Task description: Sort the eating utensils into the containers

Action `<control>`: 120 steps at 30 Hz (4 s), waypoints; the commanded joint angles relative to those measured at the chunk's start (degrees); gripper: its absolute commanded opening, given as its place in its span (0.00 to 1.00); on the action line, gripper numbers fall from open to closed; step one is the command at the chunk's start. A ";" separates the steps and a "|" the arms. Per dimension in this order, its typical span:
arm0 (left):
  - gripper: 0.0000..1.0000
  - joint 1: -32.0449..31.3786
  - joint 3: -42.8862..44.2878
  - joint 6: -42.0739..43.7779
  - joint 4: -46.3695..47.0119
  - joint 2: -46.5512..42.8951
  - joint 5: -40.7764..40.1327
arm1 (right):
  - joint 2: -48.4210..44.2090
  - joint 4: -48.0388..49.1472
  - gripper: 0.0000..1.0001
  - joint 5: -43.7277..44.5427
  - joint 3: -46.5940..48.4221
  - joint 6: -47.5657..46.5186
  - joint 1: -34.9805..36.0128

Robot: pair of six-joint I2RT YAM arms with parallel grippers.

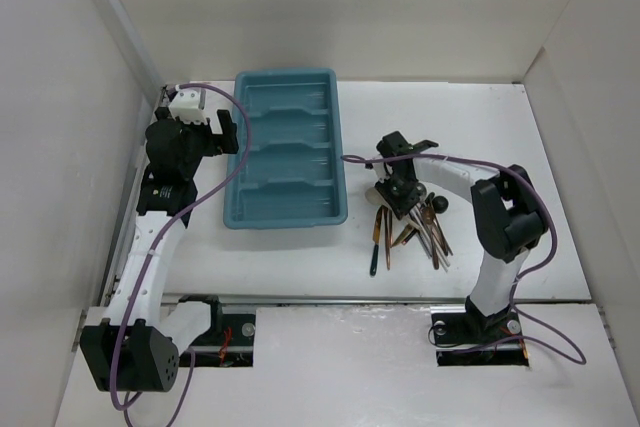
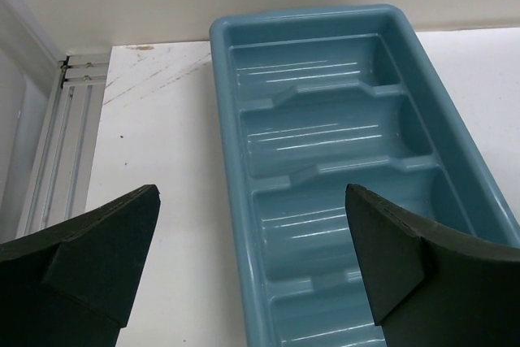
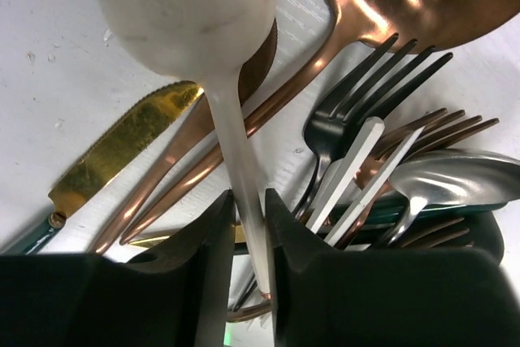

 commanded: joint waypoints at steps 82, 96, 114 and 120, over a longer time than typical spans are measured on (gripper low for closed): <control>0.05 1.30 2.40 -7.11 -19.42 23.46 -8.03 | -8.26 24.37 0.29 1.10 -13.94 24.23 -1.32; 0.54 1.30 4.69 -2.88 -20.11 23.46 -10.40 | -10.65 19.10 0.34 8.75 -11.12 25.29 4.13; 0.59 1.30 12.24 -4.46 -24.07 22.93 -12.60 | -6.33 21.21 0.30 7.70 -11.12 25.82 2.29; 0.59 1.30 13.29 -4.99 -24.68 22.93 -12.60 | -3.44 20.07 0.29 7.08 -9.03 25.82 0.53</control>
